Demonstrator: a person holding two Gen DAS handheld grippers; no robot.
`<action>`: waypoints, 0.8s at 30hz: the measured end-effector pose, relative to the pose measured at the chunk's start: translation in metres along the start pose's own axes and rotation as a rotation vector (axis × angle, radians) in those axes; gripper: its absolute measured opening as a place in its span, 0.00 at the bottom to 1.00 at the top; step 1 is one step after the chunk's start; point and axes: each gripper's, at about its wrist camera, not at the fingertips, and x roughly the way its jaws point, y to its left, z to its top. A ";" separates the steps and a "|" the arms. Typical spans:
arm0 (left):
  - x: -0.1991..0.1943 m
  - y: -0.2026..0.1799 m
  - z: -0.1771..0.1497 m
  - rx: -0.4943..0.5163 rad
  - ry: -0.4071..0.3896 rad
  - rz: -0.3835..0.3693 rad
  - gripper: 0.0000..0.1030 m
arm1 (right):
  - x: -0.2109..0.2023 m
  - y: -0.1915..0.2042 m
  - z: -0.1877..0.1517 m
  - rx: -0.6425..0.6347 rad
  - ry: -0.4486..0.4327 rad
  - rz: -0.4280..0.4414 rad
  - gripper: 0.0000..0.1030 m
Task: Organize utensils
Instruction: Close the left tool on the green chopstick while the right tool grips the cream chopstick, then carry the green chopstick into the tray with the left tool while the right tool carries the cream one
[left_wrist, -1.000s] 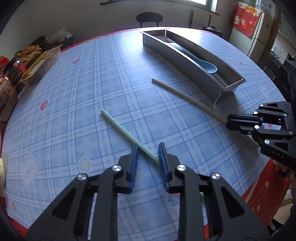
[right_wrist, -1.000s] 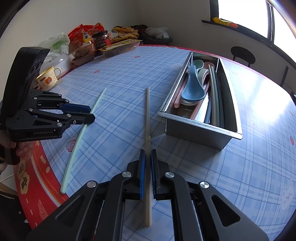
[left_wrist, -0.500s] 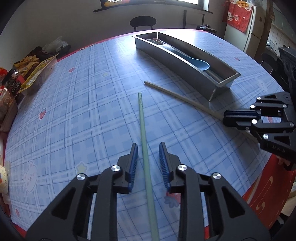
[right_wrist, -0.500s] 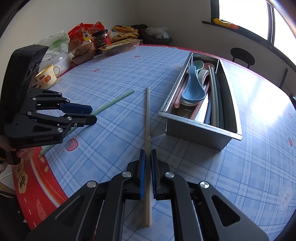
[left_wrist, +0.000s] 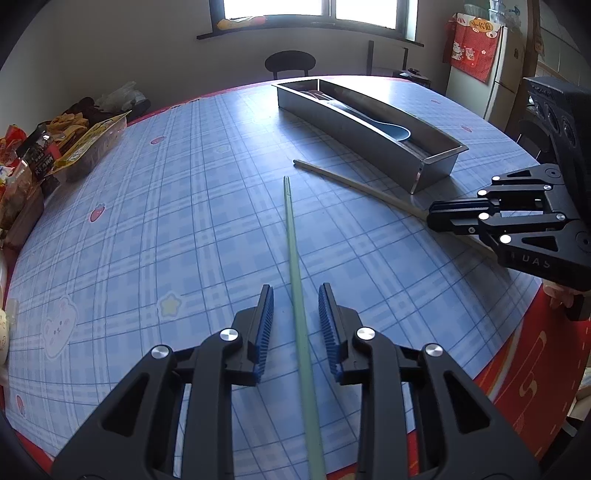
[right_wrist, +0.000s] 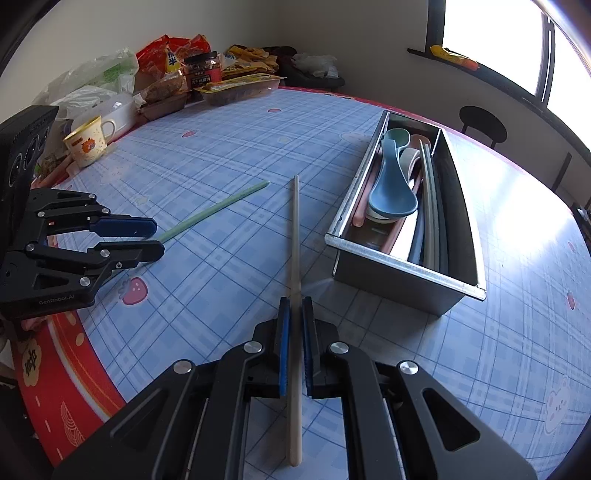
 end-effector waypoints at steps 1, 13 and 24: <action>0.000 0.001 0.000 -0.005 -0.001 0.001 0.24 | 0.001 0.001 0.001 -0.004 0.001 -0.006 0.07; -0.001 0.016 -0.001 -0.073 -0.004 -0.027 0.11 | 0.008 0.009 0.009 -0.017 0.000 -0.058 0.07; -0.010 0.027 -0.004 -0.126 -0.044 -0.043 0.10 | 0.006 0.014 0.007 -0.045 -0.010 -0.097 0.06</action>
